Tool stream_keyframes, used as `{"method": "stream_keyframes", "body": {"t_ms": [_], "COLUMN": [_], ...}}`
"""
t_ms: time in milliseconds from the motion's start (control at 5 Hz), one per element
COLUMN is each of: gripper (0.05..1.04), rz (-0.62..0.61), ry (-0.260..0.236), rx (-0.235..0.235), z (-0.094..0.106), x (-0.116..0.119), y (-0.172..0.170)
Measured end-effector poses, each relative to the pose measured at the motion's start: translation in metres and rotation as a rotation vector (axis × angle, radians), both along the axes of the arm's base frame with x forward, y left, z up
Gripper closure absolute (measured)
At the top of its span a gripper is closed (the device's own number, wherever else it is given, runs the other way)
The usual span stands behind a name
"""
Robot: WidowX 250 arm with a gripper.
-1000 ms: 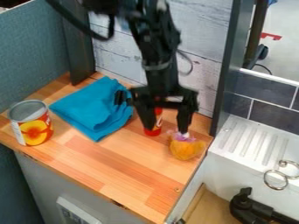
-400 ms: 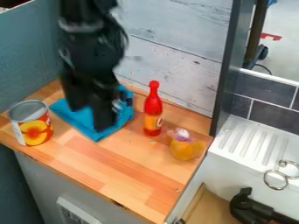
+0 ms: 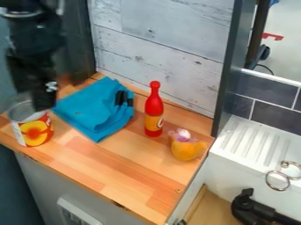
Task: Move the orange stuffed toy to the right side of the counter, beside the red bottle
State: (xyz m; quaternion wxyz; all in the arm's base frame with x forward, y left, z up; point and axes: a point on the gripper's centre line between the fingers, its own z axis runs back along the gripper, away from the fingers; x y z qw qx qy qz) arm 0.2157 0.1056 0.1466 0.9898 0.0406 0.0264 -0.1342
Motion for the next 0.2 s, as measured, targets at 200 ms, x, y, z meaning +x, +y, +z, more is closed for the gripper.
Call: {"method": "stream_keyframes", "body": {"t_ms": [200], "gripper": [0.076], "rz": [0.010], "ry": [0.025], "rx": [-0.022], "z": [-0.0052], "x": [-0.0046], "y": [0.0295]}}
